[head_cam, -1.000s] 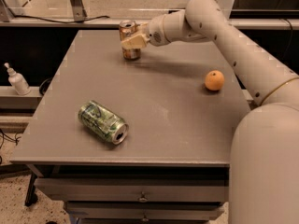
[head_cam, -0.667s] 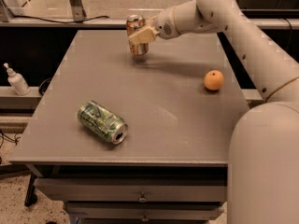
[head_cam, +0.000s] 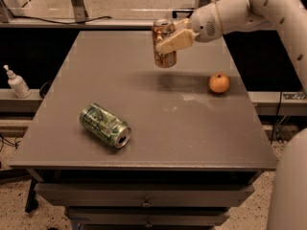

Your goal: Move orange can near green can

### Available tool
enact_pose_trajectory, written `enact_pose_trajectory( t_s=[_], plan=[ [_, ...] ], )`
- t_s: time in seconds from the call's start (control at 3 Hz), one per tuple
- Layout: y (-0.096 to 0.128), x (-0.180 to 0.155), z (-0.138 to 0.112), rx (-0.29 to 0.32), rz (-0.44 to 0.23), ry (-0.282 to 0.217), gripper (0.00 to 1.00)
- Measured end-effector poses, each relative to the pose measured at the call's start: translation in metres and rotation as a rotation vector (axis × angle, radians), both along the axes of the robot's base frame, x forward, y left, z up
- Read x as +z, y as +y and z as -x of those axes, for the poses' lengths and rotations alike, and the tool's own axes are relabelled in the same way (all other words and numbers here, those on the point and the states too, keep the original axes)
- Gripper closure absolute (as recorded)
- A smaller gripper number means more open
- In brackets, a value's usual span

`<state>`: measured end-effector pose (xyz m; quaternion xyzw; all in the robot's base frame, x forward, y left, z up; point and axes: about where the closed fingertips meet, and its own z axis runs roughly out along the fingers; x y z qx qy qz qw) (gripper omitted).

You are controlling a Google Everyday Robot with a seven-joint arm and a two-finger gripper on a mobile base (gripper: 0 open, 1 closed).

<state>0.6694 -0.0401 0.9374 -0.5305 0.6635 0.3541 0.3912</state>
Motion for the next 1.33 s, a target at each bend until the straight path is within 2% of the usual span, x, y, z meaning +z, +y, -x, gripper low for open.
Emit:
enact_pose_trajectory(
  t_s=[0.33, 0.67, 1.0, 1.33],
  plan=[
    [-0.034, 0.003, 0.052, 0.049, -0.026, 0.032, 1.00],
    [-0.057, 0.004, 0.101, 0.064, -0.067, 0.023, 1.00],
    [-0.061, 0.002, 0.145, 0.063, -0.103, -0.001, 1.00],
    [-0.044, 0.005, 0.181, 0.080, -0.146, -0.011, 1.00]
  ],
)
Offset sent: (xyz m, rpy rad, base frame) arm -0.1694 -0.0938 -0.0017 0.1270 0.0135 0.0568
